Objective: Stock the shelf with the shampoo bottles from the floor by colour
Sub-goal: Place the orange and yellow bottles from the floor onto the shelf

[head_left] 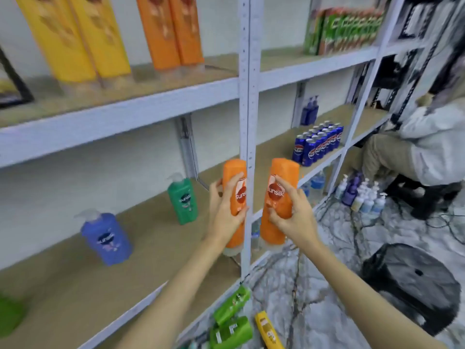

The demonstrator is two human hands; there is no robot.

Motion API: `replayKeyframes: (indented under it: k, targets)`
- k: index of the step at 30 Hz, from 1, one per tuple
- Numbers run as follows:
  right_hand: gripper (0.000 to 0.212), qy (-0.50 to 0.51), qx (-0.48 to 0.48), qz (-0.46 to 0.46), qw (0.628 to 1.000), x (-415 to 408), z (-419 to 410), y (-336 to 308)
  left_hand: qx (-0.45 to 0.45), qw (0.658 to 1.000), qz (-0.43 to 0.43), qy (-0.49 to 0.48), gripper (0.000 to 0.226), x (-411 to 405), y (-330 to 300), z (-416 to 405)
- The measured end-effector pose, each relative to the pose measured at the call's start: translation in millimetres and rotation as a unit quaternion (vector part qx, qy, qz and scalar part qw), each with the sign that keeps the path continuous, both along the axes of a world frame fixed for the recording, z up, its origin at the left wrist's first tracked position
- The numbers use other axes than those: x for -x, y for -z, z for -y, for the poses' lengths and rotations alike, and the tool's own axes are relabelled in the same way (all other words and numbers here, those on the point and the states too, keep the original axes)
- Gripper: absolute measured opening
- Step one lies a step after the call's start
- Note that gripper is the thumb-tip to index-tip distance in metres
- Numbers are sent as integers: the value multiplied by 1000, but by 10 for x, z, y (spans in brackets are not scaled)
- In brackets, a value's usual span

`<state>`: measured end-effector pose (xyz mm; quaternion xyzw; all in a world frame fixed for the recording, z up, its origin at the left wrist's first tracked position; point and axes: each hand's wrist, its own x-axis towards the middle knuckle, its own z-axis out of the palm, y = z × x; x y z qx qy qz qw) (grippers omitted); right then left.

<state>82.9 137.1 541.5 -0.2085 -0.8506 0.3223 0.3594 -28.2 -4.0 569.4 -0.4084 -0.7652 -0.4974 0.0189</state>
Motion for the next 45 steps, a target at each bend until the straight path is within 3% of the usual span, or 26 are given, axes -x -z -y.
replayKeyframes:
  k: [8,18,30,39,45]
  targets:
    - [71,-27,-122,18,992,166,525,-2059,-58,992,-90,-68,84,-28,-2058,470]
    - [68,-39,-161,-42,985,879,338,-3234,-37,963,-197,-180,71,458,-3063,321]
    - [73,-75,-188,-48,978,1867,-205,-3393,-3,940,-194,-280,76,1163,-3165,-263]
    - [72,-85,-185,-56,977,2186,-261,-3196,27,932,-160,-325,82,1436,-3045,-469]
    - [72,-76,-186,-76,977,2172,-219,-3102,53,924,-180,-332,81,1326,-3014,-446]
